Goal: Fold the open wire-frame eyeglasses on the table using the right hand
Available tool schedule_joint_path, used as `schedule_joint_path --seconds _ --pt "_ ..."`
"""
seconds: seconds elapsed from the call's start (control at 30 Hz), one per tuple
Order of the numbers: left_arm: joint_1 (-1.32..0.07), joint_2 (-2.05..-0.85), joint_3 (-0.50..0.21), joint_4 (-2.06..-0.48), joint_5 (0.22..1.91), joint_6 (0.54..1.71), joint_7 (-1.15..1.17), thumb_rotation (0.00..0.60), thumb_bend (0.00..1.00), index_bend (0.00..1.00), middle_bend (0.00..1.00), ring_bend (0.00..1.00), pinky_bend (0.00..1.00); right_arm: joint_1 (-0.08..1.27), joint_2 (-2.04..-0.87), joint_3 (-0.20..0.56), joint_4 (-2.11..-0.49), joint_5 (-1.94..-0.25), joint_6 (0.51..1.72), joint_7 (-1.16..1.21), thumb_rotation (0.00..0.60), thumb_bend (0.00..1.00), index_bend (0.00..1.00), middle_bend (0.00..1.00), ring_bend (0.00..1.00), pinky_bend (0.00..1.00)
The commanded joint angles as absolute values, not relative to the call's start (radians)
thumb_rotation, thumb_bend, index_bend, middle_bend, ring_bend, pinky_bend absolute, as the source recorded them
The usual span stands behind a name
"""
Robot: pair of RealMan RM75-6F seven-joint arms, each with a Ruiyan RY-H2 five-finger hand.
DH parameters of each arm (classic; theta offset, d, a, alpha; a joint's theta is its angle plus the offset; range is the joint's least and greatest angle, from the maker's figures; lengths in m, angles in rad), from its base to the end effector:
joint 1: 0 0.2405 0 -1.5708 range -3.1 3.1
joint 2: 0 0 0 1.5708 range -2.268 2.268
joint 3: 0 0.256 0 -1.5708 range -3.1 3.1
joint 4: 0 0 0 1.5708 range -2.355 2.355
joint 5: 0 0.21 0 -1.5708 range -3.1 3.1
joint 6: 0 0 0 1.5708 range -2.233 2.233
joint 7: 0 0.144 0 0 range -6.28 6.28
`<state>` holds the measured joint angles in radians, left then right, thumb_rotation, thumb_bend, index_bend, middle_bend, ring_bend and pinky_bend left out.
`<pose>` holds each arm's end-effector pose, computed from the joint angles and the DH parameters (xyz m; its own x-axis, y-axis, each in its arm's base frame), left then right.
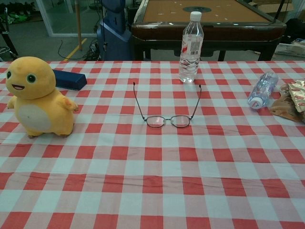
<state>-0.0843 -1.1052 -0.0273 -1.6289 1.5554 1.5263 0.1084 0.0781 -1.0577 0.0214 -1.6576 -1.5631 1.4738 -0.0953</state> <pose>-0.3010 0.1757 0.1612 0.4925 -0.0229 0.8700 0.8679 -0.0614 -0.4929 -0.3026 -0.1722 0.1654 0.5010 -0.0368 0.8647 -0.8645 -0.0690 0.4979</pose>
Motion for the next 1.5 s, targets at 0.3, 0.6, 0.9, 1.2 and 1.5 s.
schedule_joint_path --seconds 0.3,0.6,0.9,1.2,1.5 --pt "-0.085 -1.106 -0.029 -1.626 1.551 1.524 0.106 0.6 0.26 0.11 0.1 0.14 0.14 0.091 -1.059 0.025 -1.66 -1.57 1.46 -0.103 0.6 0.55 0.0 0.17 0.04 0.21" --pt "-0.081 -1.11 -0.026 -1.618 1.55 1.525 0.098 0.6 0.26 0.11 0.1 0.14 0.14 0.183 -1.069 0.049 -1.689 -1.593 1.355 -0.167 0.6 0.55 0.0 0.36 0.31 0.31" --pt "-0.073 -1.11 -0.026 -1.605 1.538 1.529 0.087 0.6 0.26 0.11 0.1 0.14 0.14 0.34 -1.129 0.073 -1.72 -1.536 1.108 -0.217 0.6 0.68 0.0 0.83 0.77 0.78" --pt "-0.069 -1.107 -0.028 -1.598 1.528 1.529 0.079 0.6 0.26 0.11 0.1 0.14 0.14 0.477 -1.212 0.102 -1.721 -1.393 0.903 -0.335 0.6 0.9 0.0 0.97 0.92 0.92" --pt "-0.064 -1.104 -0.031 -1.59 1.519 1.53 0.071 0.6 0.26 0.11 0.1 0.14 0.14 0.547 -1.321 0.125 -1.666 -1.324 0.927 -0.538 0.6 1.0 0.0 1.0 0.96 0.96"
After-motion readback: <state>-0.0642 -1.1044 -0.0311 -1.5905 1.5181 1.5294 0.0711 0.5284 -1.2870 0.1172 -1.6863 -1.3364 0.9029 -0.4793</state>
